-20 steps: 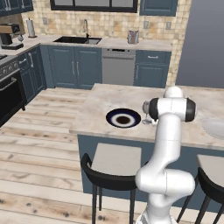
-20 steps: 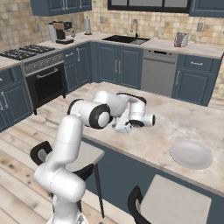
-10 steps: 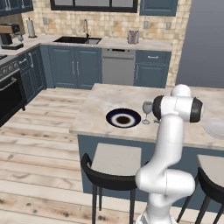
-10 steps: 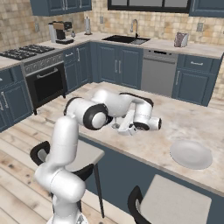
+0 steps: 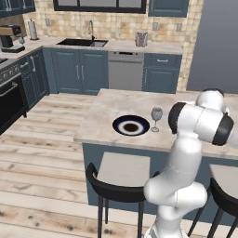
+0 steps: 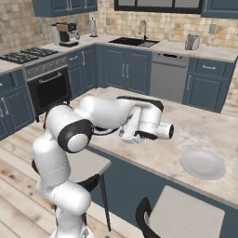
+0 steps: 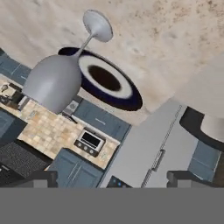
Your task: Retrieve the wine glasses from the counter and place one next to each plate.
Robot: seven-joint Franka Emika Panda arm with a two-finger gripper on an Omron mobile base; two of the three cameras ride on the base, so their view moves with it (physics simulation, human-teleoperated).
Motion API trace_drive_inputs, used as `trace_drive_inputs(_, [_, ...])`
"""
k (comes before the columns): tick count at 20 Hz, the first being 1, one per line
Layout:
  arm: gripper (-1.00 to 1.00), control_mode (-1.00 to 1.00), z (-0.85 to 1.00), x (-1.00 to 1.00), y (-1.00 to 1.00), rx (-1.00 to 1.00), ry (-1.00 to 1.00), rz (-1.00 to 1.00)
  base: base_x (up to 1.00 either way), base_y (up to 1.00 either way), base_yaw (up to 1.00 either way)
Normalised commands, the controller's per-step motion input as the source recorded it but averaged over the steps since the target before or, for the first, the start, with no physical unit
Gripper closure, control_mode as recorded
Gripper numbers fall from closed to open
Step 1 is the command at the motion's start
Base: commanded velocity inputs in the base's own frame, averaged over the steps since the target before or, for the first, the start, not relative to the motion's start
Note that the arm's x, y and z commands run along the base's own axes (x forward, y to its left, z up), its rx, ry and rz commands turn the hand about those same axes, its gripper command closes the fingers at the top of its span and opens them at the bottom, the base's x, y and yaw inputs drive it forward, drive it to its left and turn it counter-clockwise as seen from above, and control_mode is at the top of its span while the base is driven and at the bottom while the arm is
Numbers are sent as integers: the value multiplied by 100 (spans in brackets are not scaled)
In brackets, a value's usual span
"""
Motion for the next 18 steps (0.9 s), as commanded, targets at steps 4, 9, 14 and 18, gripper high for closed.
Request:
trace_drive_inputs(4, [-100,-100,100,-64,22,-20,-30,0,0,0,0])
trace_drive_inputs(9, [-100,-100,100,-96,28,-15,-33,7,0,0,0])
trace_drive_inputs(14, [-100,-100,100,-99,41,-8,-26,3,0,0,0])
trace_drive_inputs(18, [-100,-100,89,-84,48,-7,-20,0,0,0,0])
